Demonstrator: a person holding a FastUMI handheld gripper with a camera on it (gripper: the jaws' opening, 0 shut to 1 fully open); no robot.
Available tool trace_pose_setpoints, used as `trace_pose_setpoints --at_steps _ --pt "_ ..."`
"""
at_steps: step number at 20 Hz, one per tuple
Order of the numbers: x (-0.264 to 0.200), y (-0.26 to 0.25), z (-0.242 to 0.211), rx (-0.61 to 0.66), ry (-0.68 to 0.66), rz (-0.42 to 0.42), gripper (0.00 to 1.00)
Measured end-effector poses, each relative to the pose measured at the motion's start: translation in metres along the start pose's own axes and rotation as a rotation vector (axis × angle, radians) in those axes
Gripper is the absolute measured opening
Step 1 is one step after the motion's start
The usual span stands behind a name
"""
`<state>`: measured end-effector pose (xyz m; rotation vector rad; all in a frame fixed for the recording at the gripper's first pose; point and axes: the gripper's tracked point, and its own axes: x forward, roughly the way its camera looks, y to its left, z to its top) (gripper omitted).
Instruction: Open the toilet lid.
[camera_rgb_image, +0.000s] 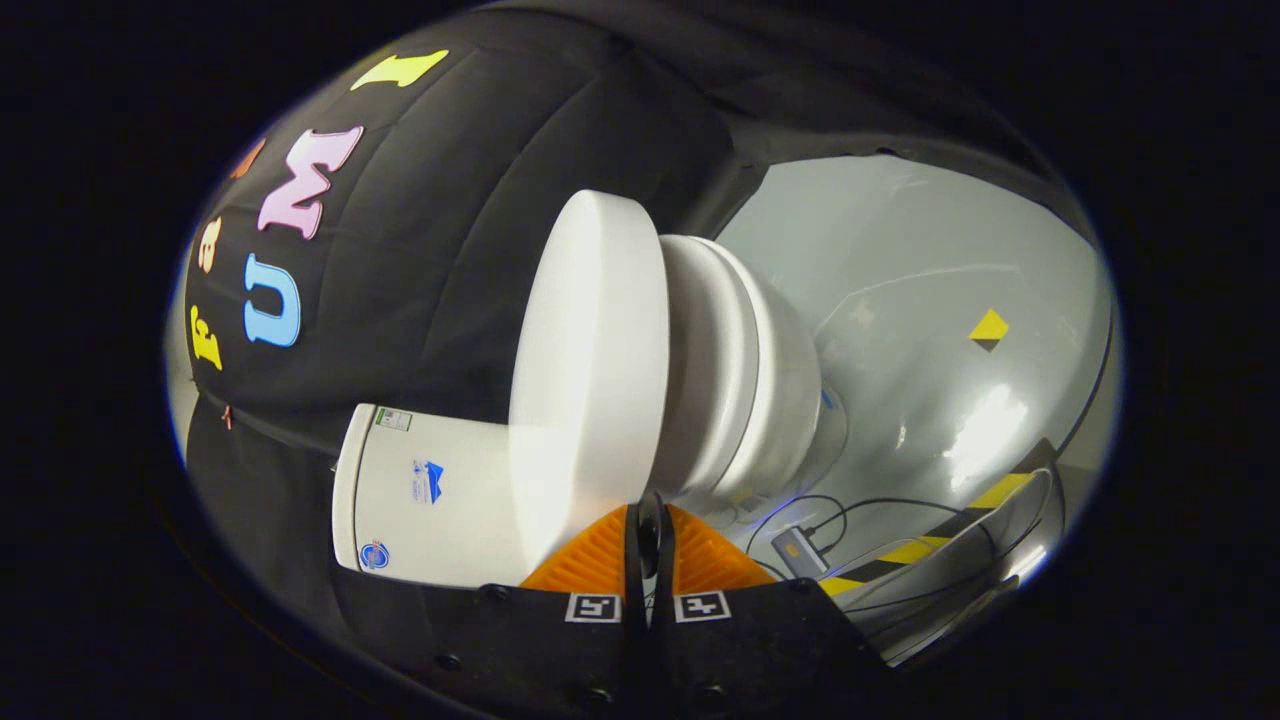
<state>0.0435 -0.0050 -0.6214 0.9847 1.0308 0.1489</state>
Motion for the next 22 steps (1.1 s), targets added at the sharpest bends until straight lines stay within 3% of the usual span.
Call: trace_pose_setpoints --at_steps 15,22 --pt "-0.054 0.13 0.0 -0.342 -0.183 -0.261 0.05" --pt "-0.063 0.184 -0.016 -0.448 -0.276 -0.336 0.05"
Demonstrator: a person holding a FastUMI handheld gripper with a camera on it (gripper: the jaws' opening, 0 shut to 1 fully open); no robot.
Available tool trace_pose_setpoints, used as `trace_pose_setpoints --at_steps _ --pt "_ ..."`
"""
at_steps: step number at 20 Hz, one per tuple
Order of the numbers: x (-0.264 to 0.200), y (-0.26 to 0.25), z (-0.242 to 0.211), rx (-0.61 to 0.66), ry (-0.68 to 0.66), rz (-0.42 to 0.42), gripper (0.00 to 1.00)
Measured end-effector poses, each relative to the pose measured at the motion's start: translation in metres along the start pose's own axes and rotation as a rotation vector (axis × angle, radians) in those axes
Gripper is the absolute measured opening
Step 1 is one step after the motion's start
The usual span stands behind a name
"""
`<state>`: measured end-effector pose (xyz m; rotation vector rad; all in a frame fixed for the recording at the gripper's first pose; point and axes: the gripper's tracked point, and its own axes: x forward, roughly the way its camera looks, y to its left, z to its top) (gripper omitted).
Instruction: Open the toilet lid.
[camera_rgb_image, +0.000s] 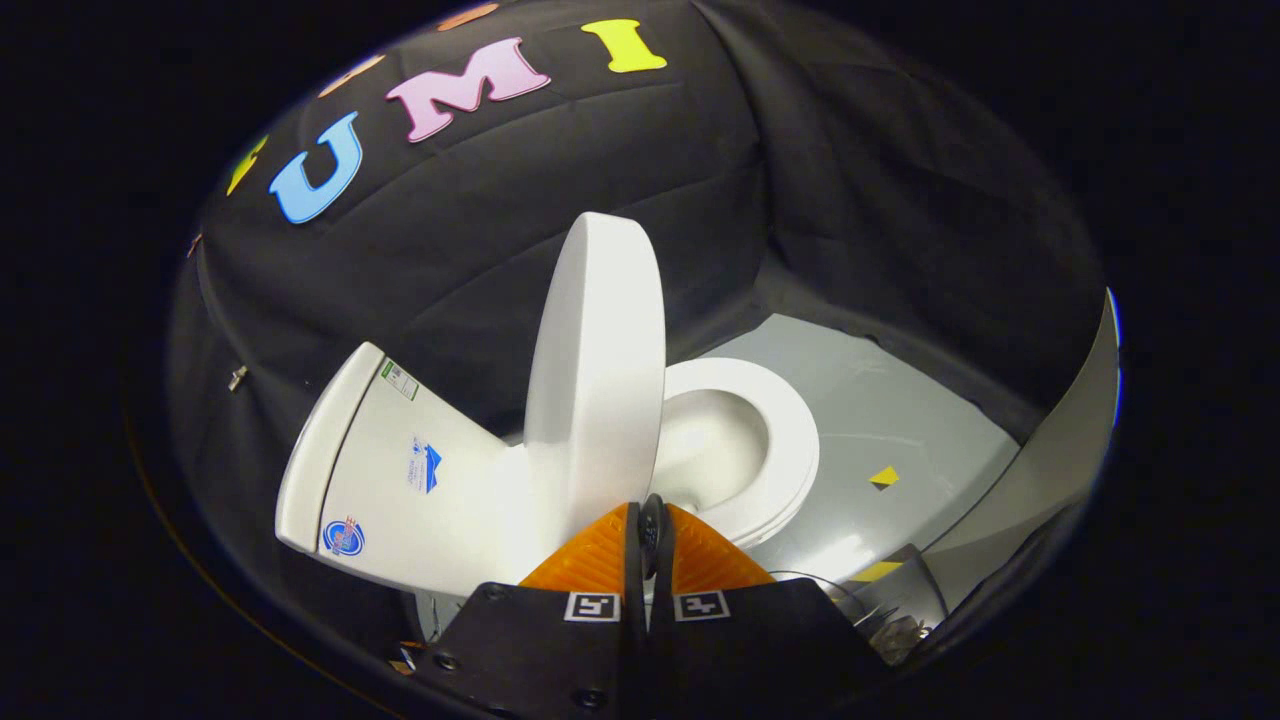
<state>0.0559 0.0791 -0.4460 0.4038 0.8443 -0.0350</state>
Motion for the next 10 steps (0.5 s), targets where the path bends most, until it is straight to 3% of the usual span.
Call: trace_pose_setpoints --at_steps 4,10 --pt "-0.014 0.028 0.004 -0.113 -0.051 -0.047 0.05" --pt "-0.027 0.07 0.006 -0.134 -0.114 -0.069 0.05"
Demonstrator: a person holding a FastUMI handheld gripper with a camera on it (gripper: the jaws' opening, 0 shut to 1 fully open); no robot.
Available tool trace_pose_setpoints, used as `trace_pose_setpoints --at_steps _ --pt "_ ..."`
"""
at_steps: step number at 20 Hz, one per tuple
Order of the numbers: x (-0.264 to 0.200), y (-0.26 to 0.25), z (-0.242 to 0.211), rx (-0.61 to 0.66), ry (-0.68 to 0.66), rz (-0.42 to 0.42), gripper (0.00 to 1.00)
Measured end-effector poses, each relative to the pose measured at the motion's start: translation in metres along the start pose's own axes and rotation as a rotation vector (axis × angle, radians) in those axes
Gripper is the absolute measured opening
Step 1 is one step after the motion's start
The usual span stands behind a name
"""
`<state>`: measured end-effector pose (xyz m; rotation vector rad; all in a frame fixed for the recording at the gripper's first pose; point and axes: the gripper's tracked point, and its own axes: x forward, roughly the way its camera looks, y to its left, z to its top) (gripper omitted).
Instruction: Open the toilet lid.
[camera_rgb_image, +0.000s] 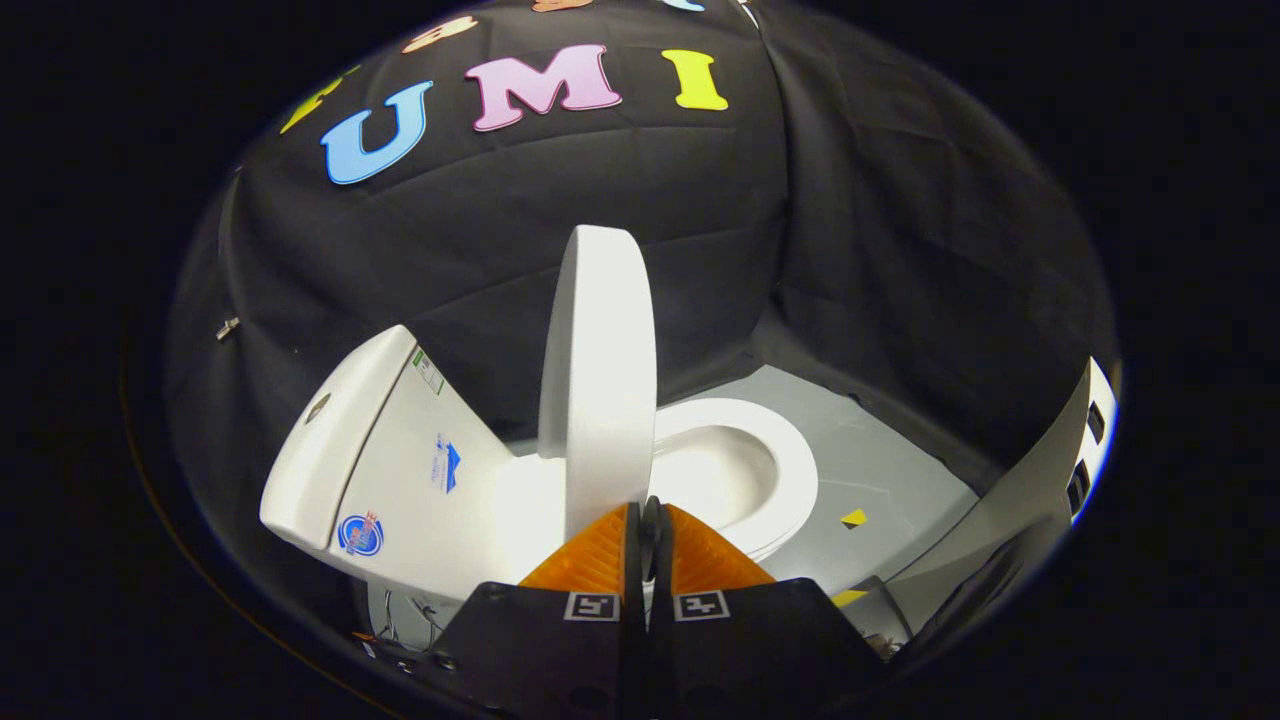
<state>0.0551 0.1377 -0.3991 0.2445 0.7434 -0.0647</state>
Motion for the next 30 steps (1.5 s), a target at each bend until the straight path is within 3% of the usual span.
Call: trace_pose_setpoints --at_steps 18,30 --pt "-0.037 0.148 -0.02 -0.291 -0.163 0.024 0.05" --pt "-0.049 0.18 -0.036 -0.402 -0.186 0.02 0.05"
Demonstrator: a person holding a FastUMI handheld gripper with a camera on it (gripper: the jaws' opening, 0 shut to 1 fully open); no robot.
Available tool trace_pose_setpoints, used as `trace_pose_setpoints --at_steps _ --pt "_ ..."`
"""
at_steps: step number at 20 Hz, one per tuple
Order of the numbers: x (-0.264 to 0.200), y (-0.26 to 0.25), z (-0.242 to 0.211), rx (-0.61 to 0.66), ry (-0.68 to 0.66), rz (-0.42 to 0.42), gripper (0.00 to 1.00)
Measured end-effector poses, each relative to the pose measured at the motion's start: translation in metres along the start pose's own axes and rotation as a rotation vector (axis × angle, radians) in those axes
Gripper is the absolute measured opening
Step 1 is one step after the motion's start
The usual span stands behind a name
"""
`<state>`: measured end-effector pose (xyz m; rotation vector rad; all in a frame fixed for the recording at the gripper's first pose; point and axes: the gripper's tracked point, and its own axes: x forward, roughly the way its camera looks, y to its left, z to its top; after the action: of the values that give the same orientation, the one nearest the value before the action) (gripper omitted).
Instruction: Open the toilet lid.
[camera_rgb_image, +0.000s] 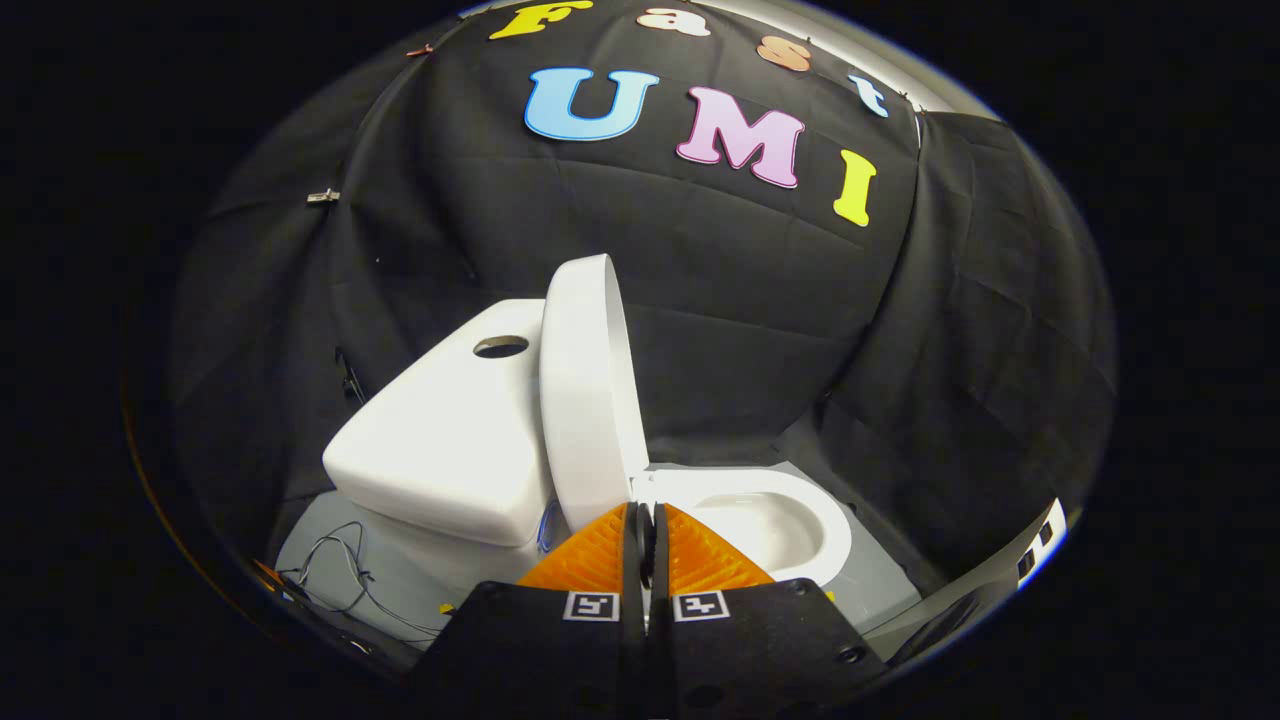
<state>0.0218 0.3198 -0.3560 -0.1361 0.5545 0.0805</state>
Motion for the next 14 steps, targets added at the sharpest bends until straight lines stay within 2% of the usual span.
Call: trace_pose_setpoints --at_steps 4,7,9,11,14 --pt "-0.0011 -0.004 -0.0001 -0.004 -0.006 0.001 0.05" --pt "-0.0008 -0.0023 0.0013 0.014 -0.008 0.038 0.07" --pt "0.0004 -0.0015 0.0024 0.013 -0.005 0.05 0.18" --pt "-0.0012 -0.0079 0.0051 -0.015 -0.004 0.026 0.44" --pt "-0.006 -0.0059 0.0085 -0.015 -0.02 0.041 0.82"
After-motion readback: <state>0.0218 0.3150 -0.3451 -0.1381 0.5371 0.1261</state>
